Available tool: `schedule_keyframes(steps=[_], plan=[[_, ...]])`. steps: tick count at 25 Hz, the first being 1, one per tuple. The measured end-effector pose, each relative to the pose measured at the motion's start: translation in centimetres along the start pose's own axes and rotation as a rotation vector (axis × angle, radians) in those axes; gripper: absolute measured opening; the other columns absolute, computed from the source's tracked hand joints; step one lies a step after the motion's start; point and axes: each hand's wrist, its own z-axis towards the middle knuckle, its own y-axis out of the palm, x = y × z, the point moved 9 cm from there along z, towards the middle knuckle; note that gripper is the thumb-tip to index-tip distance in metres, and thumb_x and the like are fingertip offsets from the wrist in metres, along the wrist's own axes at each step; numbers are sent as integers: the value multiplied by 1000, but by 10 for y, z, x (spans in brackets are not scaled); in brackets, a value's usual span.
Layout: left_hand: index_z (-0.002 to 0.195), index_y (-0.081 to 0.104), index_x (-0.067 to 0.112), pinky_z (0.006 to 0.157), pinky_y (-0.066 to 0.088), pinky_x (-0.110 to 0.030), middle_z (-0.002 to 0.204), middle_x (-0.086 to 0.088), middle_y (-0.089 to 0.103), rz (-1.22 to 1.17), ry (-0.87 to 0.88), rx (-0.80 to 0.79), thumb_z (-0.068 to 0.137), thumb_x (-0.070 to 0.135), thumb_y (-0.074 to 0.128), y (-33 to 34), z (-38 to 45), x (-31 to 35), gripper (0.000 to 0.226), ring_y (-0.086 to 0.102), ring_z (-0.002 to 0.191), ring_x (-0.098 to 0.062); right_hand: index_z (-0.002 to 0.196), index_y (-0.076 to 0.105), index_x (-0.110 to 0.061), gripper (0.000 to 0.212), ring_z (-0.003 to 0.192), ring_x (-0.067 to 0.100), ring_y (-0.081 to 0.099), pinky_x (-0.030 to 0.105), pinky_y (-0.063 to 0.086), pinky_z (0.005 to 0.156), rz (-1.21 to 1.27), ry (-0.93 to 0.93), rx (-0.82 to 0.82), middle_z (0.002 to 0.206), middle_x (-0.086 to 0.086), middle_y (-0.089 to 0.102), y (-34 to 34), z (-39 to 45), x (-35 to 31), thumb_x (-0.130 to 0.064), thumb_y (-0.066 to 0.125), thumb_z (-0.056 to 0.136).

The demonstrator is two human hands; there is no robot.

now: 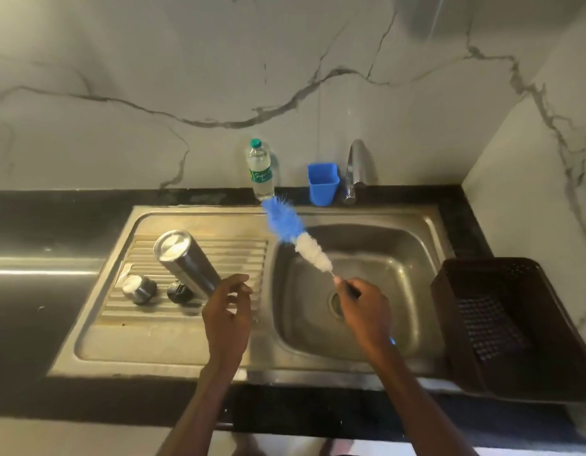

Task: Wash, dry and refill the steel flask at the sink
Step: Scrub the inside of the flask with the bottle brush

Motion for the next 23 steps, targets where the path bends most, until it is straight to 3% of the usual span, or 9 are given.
schedule_keyframes(steps=[3, 7, 11, 14, 17, 19, 23], plan=[[104, 74, 16, 67, 51, -18, 96, 1, 76, 16, -36, 68, 94, -9, 64, -20, -13, -6, 29, 69, 82, -12, 70, 61, -22, 41, 74, 24, 64, 36, 48, 67, -6, -6, -12, 69, -5, 66, 17, -6, 16, -48, 54, 100], [102, 75, 16, 74, 56, -36, 98, -3, 77, -20, -116, 200, 94, -7, 64, -51, -22, -22, 27, 71, 87, -23, 80, 76, -22, 46, 86, 31, 66, 33, 40, 73, -73, 112, -69, 82, 0, 73, 35, -10, 43, -48, 46, 104], [116, 67, 11, 82, 54, -34, 107, -6, 70, -22, -151, 322, 93, -3, 67, -78, -9, -28, 26, 64, 96, -21, 79, 77, -23, 44, 76, 20, 60, 29, 36, 73, -49, 143, -113, 70, -15, 63, 34, -16, 32, -44, 48, 105], [141, 53, 9, 96, 49, -38, 129, -7, 58, 34, -201, 273, 90, 27, 82, -83, 13, -40, 62, 54, 108, -4, 82, 70, -19, 36, 77, 20, 65, 35, 48, 73, 35, 81, -69, 76, -6, 70, 33, -16, 20, -49, 59, 100], [150, 45, 9, 111, 39, -51, 145, -14, 55, 227, -173, 171, 78, 51, 90, -77, 40, -47, 95, 50, 133, -25, 83, 71, -15, 27, 70, 23, 65, 43, 54, 74, 97, 15, -107, 72, 2, 70, 40, -20, 17, -37, 66, 99], [144, 50, 10, 114, 32, -55, 140, -13, 61, 250, -169, 176, 75, 45, 92, -73, 56, -45, 88, 53, 133, -33, 83, 74, -16, 24, 68, 19, 62, 38, 51, 72, 105, -11, -143, 71, 0, 69, 42, -24, 15, -28, 64, 101], [125, 57, 11, 110, 31, -51, 115, -7, 69, 188, -222, 145, 77, 37, 91, -65, 87, -42, 64, 62, 113, -35, 79, 74, -16, 28, 76, 17, 66, 31, 47, 73, 141, -35, -91, 80, -1, 73, 34, -34, 4, -19, 60, 102]])
